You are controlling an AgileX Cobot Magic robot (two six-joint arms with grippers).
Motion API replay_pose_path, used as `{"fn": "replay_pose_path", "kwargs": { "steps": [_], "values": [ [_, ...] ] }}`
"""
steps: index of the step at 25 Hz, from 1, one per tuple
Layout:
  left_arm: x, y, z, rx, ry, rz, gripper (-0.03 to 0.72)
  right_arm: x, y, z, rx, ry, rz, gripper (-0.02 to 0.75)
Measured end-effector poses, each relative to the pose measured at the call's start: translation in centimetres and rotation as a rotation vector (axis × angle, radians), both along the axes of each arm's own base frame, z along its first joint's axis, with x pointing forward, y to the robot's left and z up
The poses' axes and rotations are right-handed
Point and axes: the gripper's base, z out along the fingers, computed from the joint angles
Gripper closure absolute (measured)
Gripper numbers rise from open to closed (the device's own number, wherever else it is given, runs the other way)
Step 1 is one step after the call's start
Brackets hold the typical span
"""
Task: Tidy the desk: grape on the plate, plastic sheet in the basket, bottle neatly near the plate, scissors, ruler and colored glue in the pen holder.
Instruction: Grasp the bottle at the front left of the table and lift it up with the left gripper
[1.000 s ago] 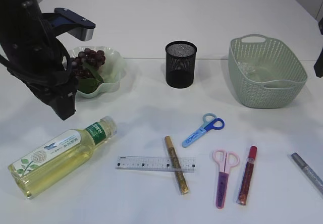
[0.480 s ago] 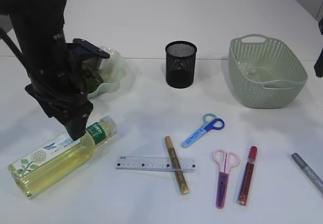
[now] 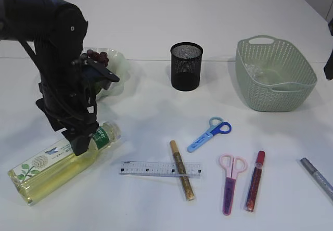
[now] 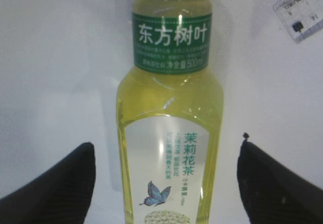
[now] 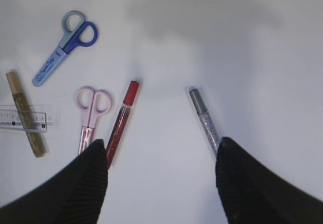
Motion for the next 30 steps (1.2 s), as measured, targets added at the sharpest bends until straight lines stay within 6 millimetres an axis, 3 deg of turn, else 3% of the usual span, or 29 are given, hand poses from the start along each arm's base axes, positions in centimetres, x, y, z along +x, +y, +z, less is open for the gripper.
{"fn": "replay_pose_path", "kwargs": {
  "steps": [20, 30],
  "values": [
    [0.8, -0.4, -4.0, 0.025, 0.039, -0.030, 0.086, 0.0, 0.0, 0.0, -0.002, -0.001, 0.006, 0.214],
    [1.6, 0.7, -5.3, 0.014, 0.062, 0.018, 0.097, 0.0, -0.1, 0.0, -0.013, -0.001, 0.010, 0.214]
  ]
}}
